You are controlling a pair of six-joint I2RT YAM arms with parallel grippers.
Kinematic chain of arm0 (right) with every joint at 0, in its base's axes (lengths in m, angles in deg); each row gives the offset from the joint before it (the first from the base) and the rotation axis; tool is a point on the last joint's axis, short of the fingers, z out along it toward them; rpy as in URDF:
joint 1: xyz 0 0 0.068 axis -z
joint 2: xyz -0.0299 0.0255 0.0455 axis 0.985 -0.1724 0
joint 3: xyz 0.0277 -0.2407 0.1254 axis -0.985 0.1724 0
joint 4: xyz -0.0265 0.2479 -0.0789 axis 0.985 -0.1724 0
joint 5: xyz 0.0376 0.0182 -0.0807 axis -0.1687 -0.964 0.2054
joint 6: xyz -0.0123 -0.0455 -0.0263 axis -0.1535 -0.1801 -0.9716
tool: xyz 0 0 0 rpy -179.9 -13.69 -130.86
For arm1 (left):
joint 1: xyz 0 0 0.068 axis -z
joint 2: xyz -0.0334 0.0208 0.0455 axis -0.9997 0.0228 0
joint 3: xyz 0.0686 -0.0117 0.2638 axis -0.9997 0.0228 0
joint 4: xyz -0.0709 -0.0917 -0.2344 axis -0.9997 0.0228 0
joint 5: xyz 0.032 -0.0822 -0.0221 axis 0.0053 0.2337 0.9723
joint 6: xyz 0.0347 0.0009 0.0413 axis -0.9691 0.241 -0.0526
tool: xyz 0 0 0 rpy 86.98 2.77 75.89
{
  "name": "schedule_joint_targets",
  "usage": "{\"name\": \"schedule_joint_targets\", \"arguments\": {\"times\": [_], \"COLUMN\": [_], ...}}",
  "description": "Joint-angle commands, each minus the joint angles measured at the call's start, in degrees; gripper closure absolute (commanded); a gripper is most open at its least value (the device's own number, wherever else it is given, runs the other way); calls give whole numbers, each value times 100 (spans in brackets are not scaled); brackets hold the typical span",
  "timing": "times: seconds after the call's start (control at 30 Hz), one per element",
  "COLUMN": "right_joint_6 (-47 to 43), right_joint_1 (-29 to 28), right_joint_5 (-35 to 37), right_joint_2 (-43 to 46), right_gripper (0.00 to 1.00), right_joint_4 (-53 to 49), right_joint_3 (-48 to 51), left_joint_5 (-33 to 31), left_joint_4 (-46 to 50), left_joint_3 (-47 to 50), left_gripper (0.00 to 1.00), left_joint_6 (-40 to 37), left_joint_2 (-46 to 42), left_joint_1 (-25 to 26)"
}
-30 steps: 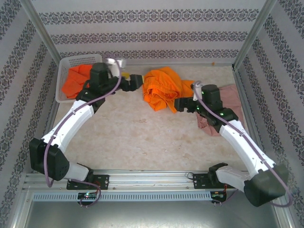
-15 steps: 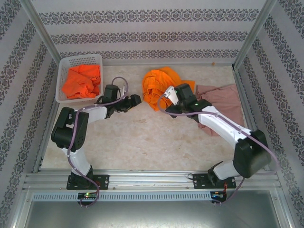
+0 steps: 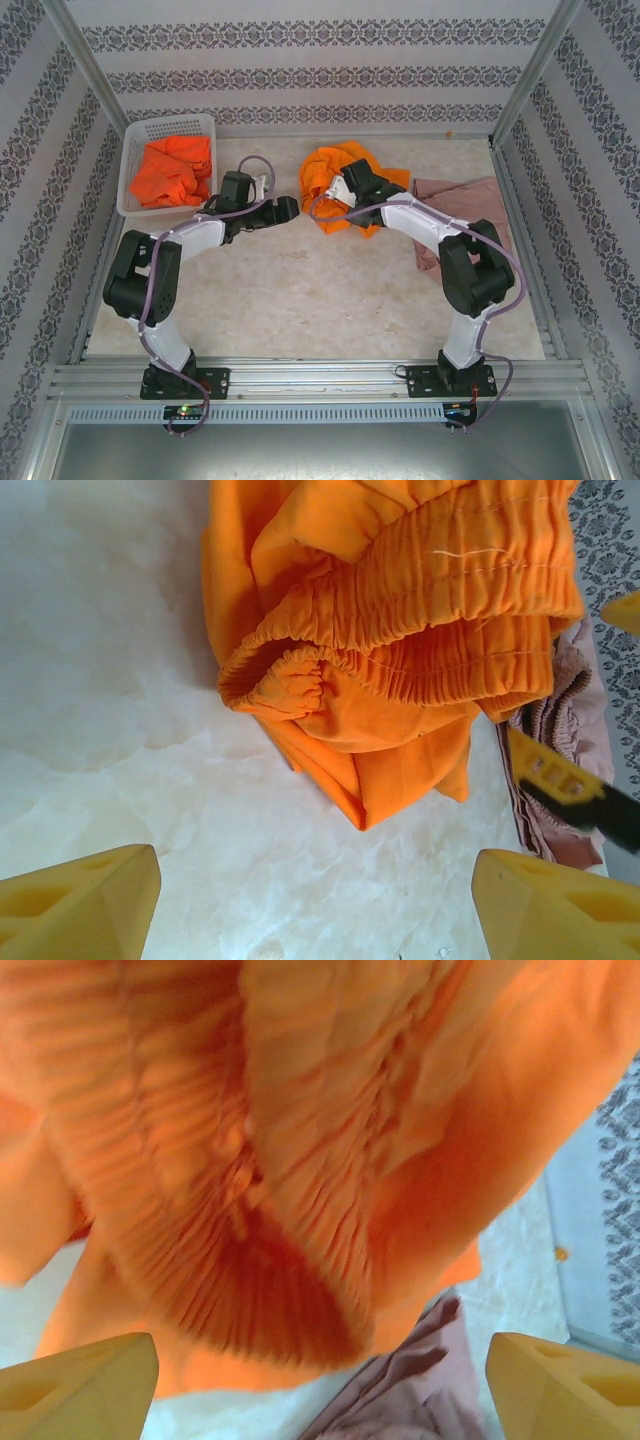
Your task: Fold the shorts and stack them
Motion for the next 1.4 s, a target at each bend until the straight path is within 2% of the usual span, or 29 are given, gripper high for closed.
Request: {"name": "schedule_joint_targets", "arguments": {"times": [0.0, 0.23, 0.3, 0.4, 0.63, 0.87, 1.13, 1.37], "right_joint_6": [176, 743, 941, 1202, 1521, 1794, 2149, 2163], "right_joint_1": [80, 24, 5, 2, -94, -395, -469, -593], "right_joint_5": [17, -364, -418, -514, -733, -287, -178, -206], "right_joint_2": [-277, 59, 302, 849, 2242, 3216, 3406, 3223], "right_gripper": [34, 89, 100, 100, 100, 100, 100, 100], "right_joint_4": [-31, -23, -16, 17, -101, -350, -332, -291], "right_joint_3": [-363, -190, -33, 330, 1465, 2459, 2733, 2651], "left_joint_5": [-155, -737, -763, -798, -1161, -1064, -1093, -589], "left_joint_4": [-284, -1220, -1184, -825, -849, -865, -1397, -2043], "left_joint_3": [156, 830, 819, 590, 493, 213, 517, 384], "left_gripper": [18, 18, 18, 24, 25, 25, 29, 25], "left_joint_6": [122, 1025, 1145, 1326, 1770, 2370, 3244, 3750], "left_joint_2": [-323, -871, -940, -901, -760, -243, 203, 702], "left_joint_1": [-71, -215, -218, -220, -208, 142, 600, 617]}}
